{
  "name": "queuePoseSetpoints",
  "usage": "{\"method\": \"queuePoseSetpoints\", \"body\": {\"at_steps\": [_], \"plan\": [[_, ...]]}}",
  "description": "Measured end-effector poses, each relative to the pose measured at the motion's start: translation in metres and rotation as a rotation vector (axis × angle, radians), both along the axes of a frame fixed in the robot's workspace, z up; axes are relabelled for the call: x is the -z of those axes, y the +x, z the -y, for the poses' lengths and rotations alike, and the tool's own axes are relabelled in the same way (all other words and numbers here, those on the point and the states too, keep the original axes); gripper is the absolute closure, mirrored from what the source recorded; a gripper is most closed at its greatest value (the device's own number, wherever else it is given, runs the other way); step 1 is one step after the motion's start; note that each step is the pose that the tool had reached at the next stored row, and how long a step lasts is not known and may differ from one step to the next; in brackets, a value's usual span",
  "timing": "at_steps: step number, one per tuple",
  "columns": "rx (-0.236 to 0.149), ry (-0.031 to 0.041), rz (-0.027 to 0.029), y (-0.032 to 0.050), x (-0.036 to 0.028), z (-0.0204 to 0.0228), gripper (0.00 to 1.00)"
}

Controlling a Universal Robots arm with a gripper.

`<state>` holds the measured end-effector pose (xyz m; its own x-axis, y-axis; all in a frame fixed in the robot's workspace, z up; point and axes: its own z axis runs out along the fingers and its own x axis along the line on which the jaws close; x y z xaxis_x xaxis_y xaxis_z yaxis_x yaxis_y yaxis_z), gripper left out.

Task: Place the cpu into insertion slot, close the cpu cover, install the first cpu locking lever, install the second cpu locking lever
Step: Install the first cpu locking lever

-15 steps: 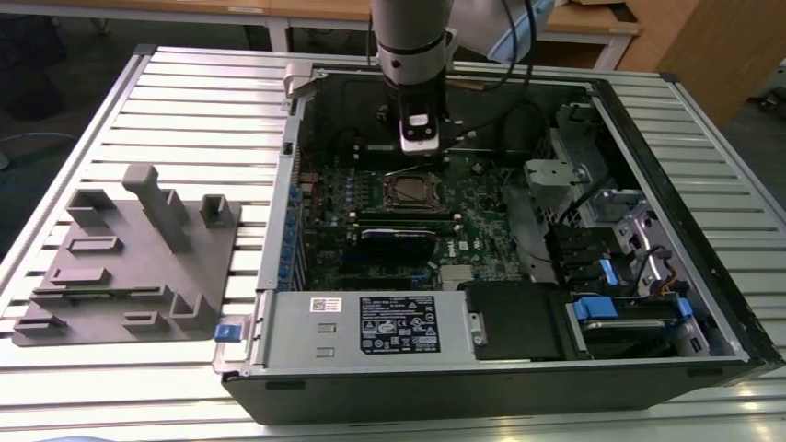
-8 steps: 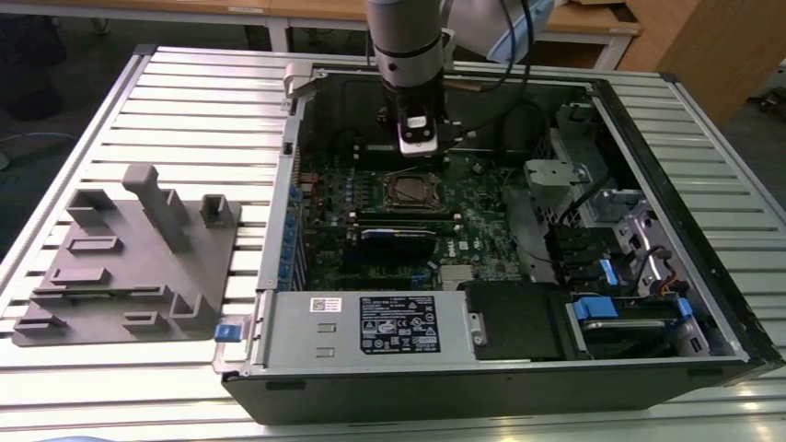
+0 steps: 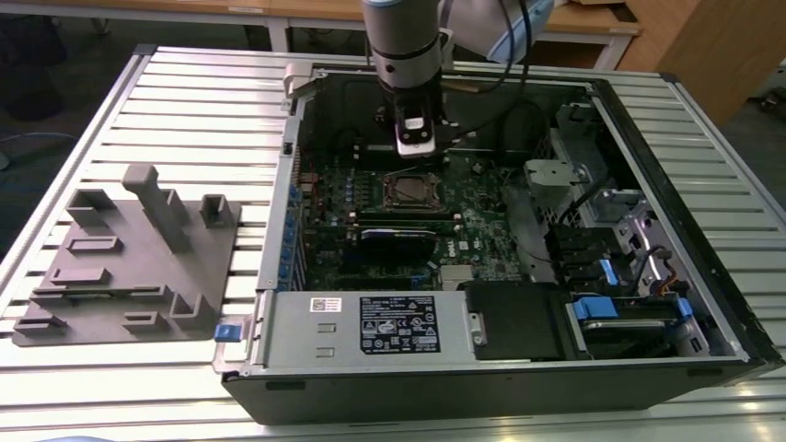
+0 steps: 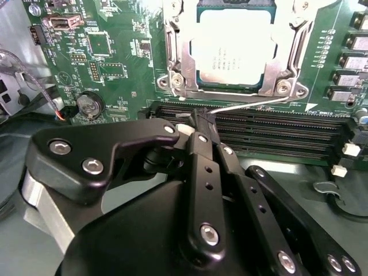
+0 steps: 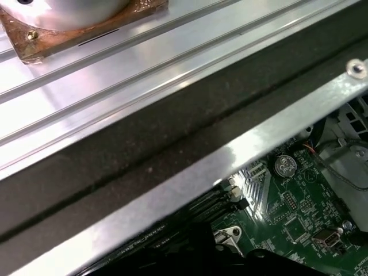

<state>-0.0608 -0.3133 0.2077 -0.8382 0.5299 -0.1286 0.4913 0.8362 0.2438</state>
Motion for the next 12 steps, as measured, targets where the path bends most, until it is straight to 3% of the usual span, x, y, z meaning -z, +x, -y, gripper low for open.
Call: {"method": "queuePoseSetpoints", "body": {"at_steps": [12], "plan": [[-0.001, 0.0000, 0.0061, -0.0039, 0.0044, 0.0009, 0.89]]}}
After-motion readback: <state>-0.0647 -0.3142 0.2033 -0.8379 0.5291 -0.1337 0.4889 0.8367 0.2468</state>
